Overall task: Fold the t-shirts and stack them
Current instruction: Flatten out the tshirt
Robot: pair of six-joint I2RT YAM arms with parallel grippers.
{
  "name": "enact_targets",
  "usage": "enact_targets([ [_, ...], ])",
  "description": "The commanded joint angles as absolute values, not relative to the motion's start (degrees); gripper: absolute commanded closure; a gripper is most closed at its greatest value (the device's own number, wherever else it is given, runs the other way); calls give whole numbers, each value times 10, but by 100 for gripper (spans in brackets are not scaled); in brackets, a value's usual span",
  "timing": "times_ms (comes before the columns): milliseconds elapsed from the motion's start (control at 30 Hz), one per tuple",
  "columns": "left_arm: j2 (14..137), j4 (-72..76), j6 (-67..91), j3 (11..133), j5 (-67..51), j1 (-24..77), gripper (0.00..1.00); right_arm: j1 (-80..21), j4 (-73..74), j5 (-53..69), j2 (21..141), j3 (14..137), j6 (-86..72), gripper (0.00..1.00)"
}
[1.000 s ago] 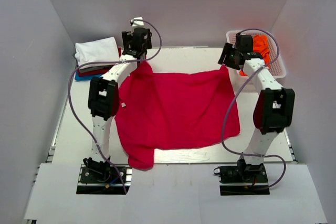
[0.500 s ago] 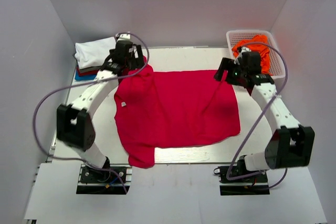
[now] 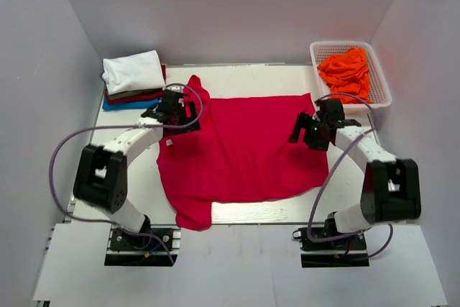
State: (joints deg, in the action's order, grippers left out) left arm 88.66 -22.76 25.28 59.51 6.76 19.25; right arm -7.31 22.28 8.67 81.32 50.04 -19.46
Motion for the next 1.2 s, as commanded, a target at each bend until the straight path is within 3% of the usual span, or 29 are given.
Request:
enact_targets([
  [0,937,-205,265,646,66,190,0,-76,203,61,861,540,-207,12],
  [167,1033,-196,260,712,90,190,0,-75,228,-53,954,632,-180,15],
  [200,1048,-202,260,725,98,190,0,-75,245,-64,968,645,-174,21],
  [333,1091,-210,260,758,104,185,0,-75,258,-98,1039,724,-145,30],
  [400,1099,-205,266,772,111,179,0,-76,261,-105,1052,759,-135,41],
  [500,1114,-205,266,785,117,179,0,-79,270,-101,1100,795,-118,46],
  [633,1126,-200,266,799,117,179,0,-83,281,-89,1134,827,-106,52],
  [933,1186,-200,272,824,105,169,0,-83,261,-15,1167,852,-114,52],
  [967,1186,-200,272,824,105,164,0,-83,255,-16,1167,852,-118,61],
  [1067,1186,-200,272,818,105,157,0,-81,258,-21,1176,857,-136,68],
  [1167,1191,-200,272,812,111,152,0,-80,258,-22,1186,864,-147,83],
])
